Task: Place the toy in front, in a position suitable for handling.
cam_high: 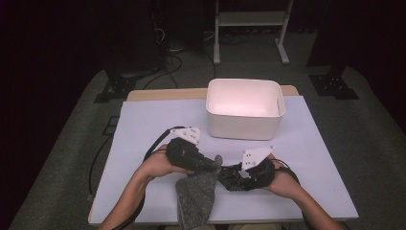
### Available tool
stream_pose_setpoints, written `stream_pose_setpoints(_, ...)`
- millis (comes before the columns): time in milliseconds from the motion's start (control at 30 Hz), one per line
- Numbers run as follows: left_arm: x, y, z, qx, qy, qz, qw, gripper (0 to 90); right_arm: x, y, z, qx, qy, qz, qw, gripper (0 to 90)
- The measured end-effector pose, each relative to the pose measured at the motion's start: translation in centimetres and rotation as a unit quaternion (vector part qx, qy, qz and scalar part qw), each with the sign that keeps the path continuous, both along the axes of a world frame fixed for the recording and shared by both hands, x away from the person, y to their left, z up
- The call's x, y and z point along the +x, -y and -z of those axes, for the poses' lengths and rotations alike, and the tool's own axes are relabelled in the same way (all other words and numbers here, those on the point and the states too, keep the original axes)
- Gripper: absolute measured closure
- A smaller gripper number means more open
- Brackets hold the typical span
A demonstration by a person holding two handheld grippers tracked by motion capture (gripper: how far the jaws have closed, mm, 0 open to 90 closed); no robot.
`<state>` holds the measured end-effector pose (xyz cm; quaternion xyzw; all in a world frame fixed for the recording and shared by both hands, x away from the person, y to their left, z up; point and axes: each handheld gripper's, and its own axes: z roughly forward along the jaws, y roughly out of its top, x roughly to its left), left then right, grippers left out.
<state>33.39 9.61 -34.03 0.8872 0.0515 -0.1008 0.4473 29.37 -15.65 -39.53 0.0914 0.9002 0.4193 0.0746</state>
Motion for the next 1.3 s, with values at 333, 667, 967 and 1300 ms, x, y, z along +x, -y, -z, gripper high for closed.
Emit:
stream_pose_setpoints(333,0.0,1.1,0.1,-0.011,-0.008,0.001,0.9999,75.3,-0.2,1.1,0.2,0.016,-0.003,0.008,0.9998,55.9)
stream_pose_setpoints(667,-0.1,1.3,0.1,-0.018,-0.010,0.004,0.9998,82.9,-0.5,1.4,0.2,0.018,0.004,0.009,0.9998,56.1)
stream_pose_setpoints(967,-0.9,0.3,-1.2,0.003,0.010,0.005,0.9999,82.3,0.1,-1.2,0.0,0.025,0.003,-0.021,0.9995,56.1)
stream_pose_setpoints(1300,-0.8,-0.2,-1.2,0.010,0.012,-0.004,0.9999,82.3,0.4,-0.5,0.2,0.027,-0.021,-0.010,0.9994,52.1)
